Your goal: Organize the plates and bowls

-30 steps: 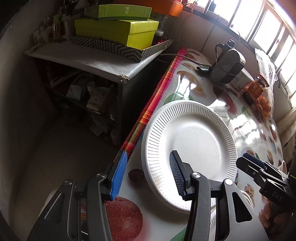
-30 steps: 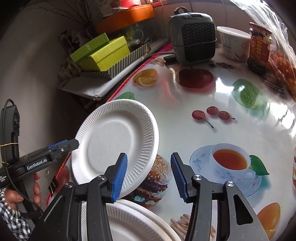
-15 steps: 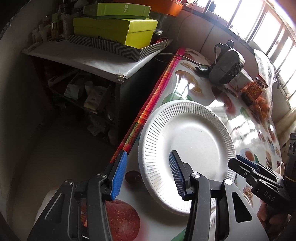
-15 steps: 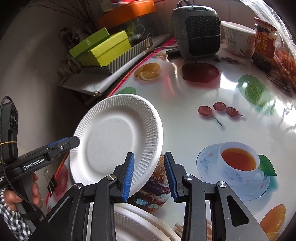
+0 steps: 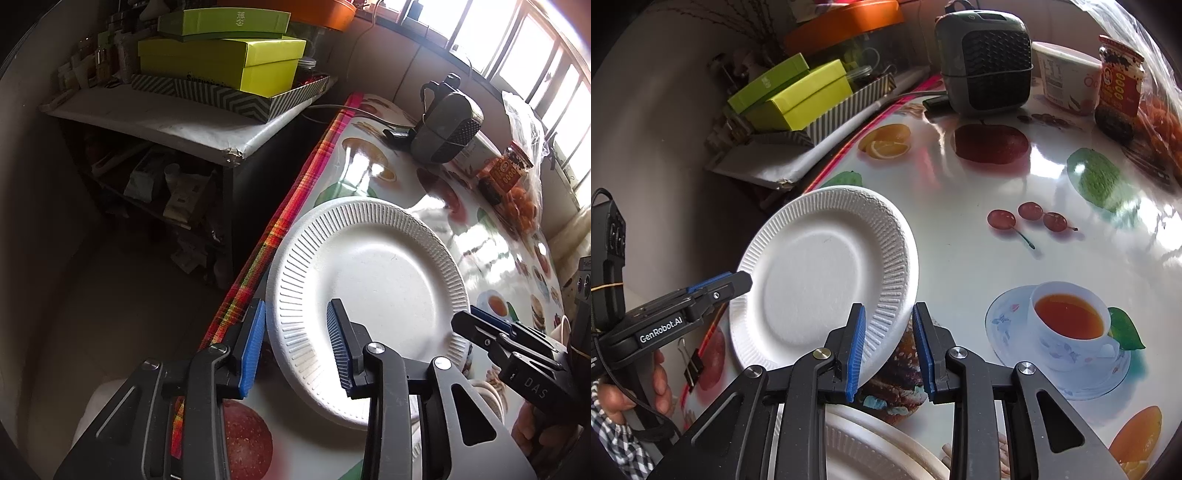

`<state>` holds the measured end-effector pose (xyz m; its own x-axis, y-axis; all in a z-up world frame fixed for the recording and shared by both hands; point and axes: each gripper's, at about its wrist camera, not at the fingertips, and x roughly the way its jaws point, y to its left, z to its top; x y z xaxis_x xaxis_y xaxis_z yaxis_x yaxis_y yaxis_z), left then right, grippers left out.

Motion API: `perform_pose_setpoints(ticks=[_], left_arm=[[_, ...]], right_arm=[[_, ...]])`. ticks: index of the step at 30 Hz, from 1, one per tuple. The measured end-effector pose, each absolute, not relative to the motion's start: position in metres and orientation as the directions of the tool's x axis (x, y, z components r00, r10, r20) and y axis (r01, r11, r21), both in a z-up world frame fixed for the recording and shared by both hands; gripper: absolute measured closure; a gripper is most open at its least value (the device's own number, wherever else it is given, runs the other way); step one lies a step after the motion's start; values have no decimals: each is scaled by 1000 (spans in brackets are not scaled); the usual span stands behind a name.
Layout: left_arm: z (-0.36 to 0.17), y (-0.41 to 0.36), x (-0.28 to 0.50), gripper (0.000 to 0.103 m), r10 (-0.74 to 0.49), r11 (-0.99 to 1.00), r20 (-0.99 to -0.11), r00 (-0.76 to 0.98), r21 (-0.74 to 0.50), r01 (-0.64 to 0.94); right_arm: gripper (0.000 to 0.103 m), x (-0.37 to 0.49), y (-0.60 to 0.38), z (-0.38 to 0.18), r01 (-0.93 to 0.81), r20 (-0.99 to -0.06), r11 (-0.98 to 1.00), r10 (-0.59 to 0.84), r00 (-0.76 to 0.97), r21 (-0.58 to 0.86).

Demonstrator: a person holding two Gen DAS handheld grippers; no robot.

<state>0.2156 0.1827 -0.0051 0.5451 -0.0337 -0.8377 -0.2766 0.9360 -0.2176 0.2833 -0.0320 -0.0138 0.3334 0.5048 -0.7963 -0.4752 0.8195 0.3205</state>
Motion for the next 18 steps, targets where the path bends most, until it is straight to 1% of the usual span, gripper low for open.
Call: perform_pose_setpoints(ticks=[4, 18], left_arm=[[-6, 184, 215, 72, -34, 935, -838, 544, -219, -279], [5, 181, 216, 72, -32, 937, -823, 568, -223, -269]], right_arm=[[77, 283, -32, -13, -472, -796, 821, 504, 335, 321], [77, 284, -37, -7, -469, -783, 823, 508, 358, 320]])
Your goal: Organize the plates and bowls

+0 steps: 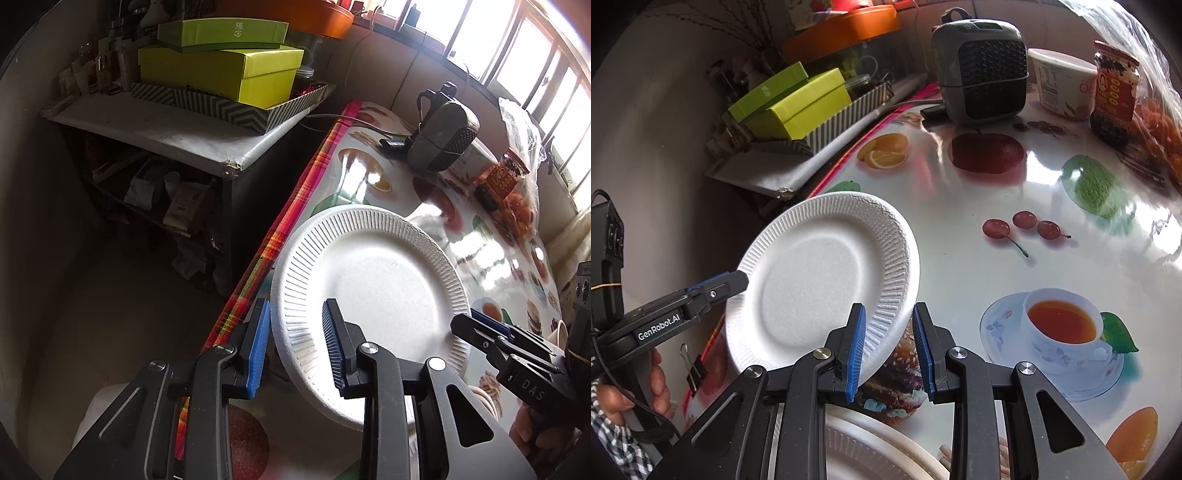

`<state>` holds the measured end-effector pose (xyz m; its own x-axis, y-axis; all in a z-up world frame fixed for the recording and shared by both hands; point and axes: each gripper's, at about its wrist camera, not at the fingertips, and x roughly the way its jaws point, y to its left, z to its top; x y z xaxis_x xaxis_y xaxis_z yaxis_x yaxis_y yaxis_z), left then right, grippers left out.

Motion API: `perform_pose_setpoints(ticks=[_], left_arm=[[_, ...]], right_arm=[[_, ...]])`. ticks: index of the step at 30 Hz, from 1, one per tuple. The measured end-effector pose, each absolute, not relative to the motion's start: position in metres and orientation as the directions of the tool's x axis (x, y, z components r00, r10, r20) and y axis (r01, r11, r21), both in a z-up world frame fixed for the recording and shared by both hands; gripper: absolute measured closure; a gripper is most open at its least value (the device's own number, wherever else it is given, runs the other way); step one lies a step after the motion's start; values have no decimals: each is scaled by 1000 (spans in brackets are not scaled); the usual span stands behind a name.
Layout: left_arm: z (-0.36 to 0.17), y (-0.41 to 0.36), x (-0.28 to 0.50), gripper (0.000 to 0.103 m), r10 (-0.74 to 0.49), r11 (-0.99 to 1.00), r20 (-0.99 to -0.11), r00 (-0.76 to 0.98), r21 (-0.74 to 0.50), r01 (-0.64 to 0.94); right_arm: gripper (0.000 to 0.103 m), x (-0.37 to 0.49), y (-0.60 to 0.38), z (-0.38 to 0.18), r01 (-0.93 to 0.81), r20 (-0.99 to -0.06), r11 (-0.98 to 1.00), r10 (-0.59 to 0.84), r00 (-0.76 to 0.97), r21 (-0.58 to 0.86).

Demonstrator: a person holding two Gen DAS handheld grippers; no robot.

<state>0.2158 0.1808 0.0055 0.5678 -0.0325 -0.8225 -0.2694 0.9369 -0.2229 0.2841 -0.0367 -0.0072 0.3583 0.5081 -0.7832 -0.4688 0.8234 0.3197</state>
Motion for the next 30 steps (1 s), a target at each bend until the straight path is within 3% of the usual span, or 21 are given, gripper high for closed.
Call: perform_pose_setpoints(ticks=[30], left_arm=[[47, 149, 173, 72, -78, 955, -769, 635, -240, -173]], right_arm=[[77, 223, -79, 37, -451, -727, 844, 500, 470, 290]])
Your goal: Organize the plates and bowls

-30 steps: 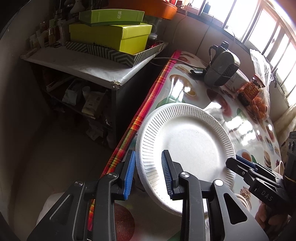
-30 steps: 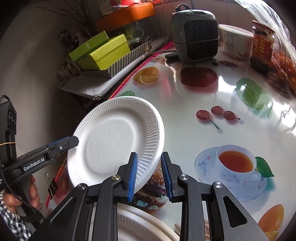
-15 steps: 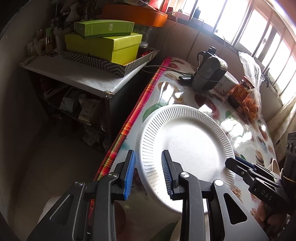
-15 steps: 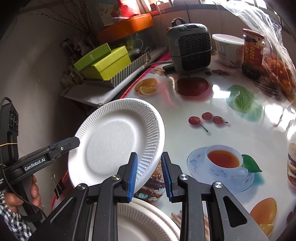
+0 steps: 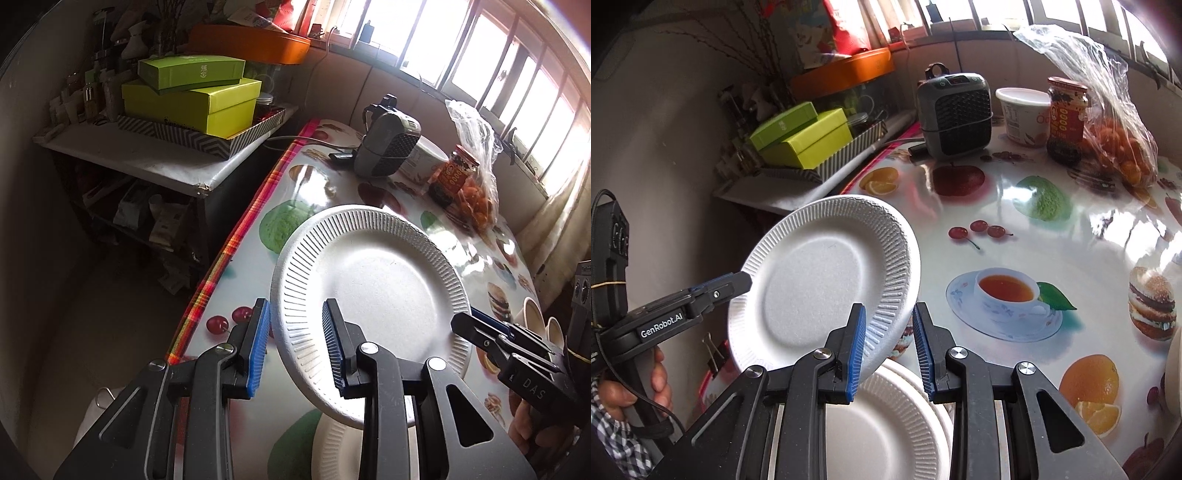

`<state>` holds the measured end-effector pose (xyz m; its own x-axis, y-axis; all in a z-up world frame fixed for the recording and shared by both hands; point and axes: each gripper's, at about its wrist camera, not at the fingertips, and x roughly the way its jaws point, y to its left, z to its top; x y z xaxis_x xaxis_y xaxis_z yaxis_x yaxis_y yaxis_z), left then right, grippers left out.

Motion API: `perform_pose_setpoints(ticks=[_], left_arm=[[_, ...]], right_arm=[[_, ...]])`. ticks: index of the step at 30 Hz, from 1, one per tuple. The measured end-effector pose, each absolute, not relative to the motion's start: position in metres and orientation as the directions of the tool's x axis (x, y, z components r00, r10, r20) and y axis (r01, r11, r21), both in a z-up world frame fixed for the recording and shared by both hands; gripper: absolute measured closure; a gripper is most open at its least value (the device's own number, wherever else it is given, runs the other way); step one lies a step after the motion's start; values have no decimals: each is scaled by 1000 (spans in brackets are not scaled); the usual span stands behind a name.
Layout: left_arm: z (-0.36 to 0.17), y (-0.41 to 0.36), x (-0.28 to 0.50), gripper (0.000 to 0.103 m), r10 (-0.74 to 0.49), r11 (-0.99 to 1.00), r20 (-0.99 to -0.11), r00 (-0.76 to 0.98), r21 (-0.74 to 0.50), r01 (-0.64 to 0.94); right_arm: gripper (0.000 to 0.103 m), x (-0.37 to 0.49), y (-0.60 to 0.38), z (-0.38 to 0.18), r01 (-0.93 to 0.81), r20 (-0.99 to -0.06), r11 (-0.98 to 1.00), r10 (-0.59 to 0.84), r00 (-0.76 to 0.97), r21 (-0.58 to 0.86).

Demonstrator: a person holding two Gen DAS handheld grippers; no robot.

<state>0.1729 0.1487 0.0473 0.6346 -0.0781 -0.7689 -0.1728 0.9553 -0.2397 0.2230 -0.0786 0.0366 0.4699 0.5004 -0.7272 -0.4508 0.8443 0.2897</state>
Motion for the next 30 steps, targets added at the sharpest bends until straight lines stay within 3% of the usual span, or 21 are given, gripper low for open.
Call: perform_pose_setpoints(ticks=[30], left_arm=[[27, 101, 102, 72, -131, 966, -790, 599, -238, -104]], right_arm=[[77, 130, -131, 19, -383, -724, 869, 479, 496, 313]])
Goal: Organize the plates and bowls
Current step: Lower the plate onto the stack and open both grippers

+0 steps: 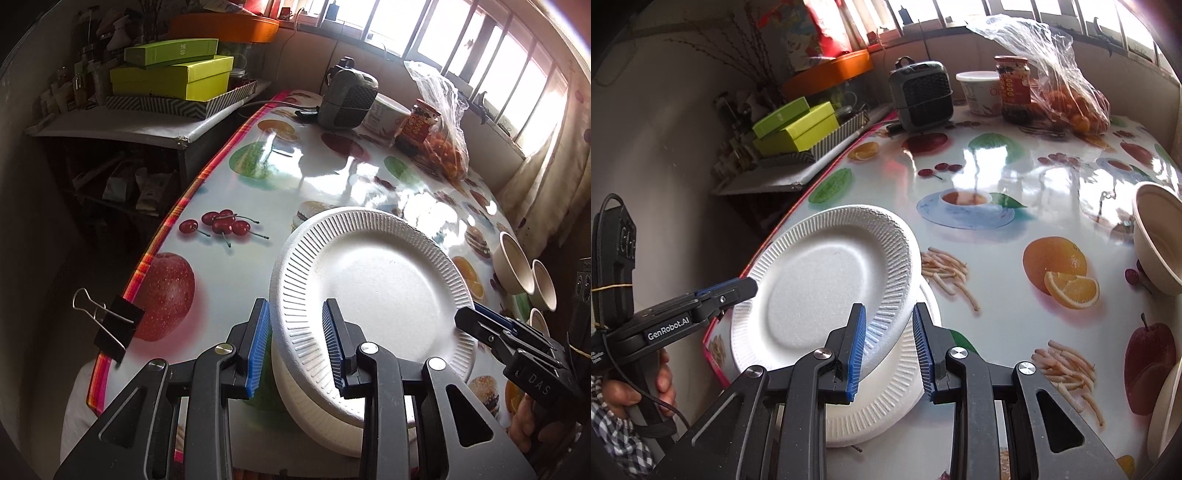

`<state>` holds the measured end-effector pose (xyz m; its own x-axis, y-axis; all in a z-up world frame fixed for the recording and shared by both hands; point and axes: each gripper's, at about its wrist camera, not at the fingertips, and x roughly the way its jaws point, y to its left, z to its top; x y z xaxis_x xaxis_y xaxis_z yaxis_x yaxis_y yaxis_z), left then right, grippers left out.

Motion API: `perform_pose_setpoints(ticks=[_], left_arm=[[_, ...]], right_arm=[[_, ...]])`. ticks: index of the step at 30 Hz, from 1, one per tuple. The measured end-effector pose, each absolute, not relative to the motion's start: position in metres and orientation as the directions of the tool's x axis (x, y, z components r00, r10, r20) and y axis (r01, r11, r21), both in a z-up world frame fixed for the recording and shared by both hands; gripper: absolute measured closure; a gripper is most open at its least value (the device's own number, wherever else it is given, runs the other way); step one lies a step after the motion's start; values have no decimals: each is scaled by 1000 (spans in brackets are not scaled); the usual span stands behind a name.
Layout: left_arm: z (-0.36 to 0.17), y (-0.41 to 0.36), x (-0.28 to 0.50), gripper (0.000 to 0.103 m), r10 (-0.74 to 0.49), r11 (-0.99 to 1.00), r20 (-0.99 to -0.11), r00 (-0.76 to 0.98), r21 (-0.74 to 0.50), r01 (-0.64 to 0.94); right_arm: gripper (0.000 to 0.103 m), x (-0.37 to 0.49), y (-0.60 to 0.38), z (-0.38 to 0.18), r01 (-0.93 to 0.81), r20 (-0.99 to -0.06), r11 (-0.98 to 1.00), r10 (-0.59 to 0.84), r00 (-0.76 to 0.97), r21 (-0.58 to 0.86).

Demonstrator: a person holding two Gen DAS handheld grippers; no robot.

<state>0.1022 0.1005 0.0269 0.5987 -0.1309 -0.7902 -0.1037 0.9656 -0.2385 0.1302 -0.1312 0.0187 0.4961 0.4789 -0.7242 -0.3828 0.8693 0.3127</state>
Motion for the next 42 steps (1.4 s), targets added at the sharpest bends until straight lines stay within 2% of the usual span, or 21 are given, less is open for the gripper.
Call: perform_pose_setpoints(ticks=[42], left_arm=[[6, 87, 85, 72, -116, 973, -816, 566, -209, -101]], right_arm=[[75, 110, -137, -5, -353, -756, 892, 433, 492, 281]])
